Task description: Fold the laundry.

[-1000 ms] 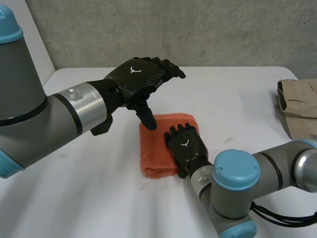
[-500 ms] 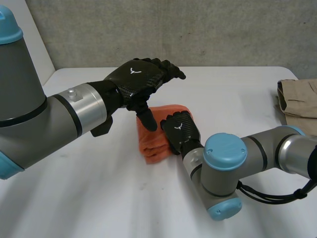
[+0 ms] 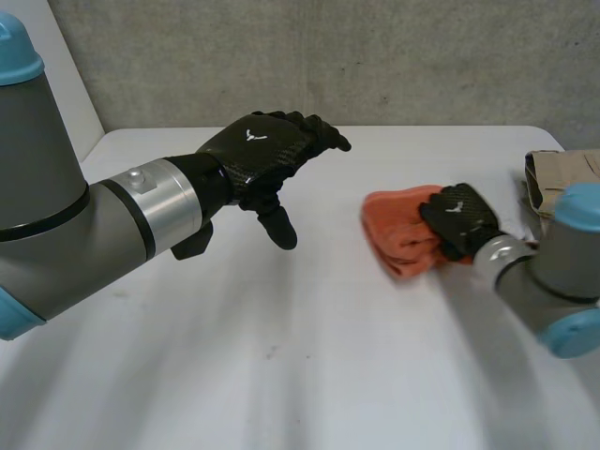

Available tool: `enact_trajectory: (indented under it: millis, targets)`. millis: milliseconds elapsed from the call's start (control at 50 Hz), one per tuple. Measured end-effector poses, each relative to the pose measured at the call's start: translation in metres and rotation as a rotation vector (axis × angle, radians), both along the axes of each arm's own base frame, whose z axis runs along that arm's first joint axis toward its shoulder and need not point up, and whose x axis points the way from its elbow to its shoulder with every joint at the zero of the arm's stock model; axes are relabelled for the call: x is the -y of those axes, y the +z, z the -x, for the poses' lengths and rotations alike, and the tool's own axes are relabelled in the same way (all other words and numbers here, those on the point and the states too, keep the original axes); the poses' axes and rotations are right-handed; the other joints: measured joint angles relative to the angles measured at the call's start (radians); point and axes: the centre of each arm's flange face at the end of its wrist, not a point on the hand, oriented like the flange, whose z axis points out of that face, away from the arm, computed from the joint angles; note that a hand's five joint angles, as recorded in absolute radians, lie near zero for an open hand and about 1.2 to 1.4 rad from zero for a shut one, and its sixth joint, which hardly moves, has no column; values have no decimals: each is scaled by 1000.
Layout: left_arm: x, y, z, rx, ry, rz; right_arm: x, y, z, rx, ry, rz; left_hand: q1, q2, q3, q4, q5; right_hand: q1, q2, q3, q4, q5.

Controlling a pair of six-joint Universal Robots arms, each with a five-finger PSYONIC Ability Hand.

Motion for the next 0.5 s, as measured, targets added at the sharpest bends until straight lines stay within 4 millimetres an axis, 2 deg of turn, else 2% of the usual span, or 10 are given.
enact_trajectory:
  millis: [80, 140, 280, 300, 320, 360, 400, 440, 480, 500]
  targets:
    - [0, 0, 0, -1, 0, 1, 7, 2, 12, -31, 26, 16, 0, 0, 0, 0, 0, 0, 0, 0, 0, 0]
    - [0, 2, -1, -3, 1, 5, 19, 12, 25, -52, 87, 58, 0, 0, 0, 0, 0, 0, 3, 9, 2, 0]
    - [0, 2, -1, -3, 3, 6, 67, 76, 35, 97, 56, 198, 0, 0, 0, 0, 0, 8, 3, 9, 2, 0]
    - [0, 2, -1, -3, 3, 5, 82, 98, 39, 161, 33, 240, 0, 0, 0, 0, 0, 8, 3, 9, 2, 0]
    - [0, 2, -1, -3, 3, 5, 85, 103, 40, 175, 28, 249, 0, 0, 0, 0, 0, 10, 3, 9, 3, 0]
    - [0, 2, -1, -2, 4, 4, 104, 133, 49, 262, 5, 307, 0, 0, 0, 0, 0, 11, 3, 12, 5, 0]
    - [0, 2, -1, -2, 4, 4, 110, 143, 54, 291, -2, 329, 0, 0, 0, 0, 0, 11, 3, 12, 5, 0]
    - [0, 1, -1, -1, 3, 2, 131, 174, 73, 367, -24, 400, 0, 0, 0, 0, 0, 12, 3, 19, 6, 9]
    - [-1, 1, -1, -1, 3, 2, 134, 178, 77, 376, -27, 412, 0, 0, 0, 0, 0, 12, 3, 19, 6, 17]
    - [-1, 1, -1, -1, 3, 1, 141, 187, 87, 390, -36, 438, 0, 0, 0, 0, 0, 12, 3, 19, 5, 20]
